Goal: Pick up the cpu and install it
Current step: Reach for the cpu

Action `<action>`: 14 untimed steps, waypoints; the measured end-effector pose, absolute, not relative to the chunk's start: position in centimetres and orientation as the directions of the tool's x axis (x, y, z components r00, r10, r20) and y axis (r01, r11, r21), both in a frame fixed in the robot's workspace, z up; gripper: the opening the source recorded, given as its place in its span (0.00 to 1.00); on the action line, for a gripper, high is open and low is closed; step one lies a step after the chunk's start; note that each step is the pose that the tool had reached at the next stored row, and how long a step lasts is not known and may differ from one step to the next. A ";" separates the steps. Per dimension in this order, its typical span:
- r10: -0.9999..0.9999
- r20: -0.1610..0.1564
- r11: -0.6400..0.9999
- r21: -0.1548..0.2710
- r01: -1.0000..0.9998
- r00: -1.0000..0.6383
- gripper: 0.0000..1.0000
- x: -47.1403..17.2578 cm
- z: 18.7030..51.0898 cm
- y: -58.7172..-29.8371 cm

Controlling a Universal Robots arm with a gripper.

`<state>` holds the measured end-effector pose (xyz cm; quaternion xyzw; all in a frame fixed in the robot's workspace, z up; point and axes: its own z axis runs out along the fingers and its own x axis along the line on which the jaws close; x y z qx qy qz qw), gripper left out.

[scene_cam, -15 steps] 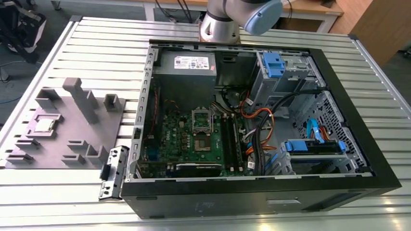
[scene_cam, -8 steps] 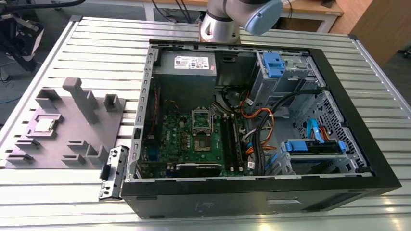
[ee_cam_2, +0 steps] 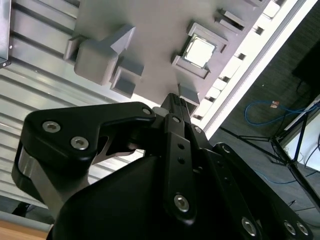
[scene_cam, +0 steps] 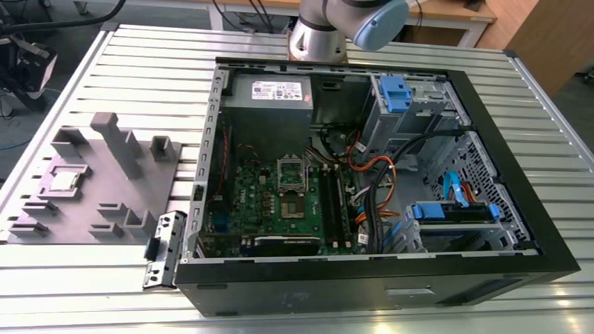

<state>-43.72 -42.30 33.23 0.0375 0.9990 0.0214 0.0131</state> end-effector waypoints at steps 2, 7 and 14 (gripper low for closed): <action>0.076 -0.024 0.996 0.044 0.075 -0.997 0.11 -43.9 32.9 -42.4; 0.076 -0.024 0.996 0.044 0.075 -0.997 0.11 -44.3 32.2 -42.9; 0.076 -0.024 0.996 0.044 0.075 -0.997 0.11 -44.5 31.5 -43.9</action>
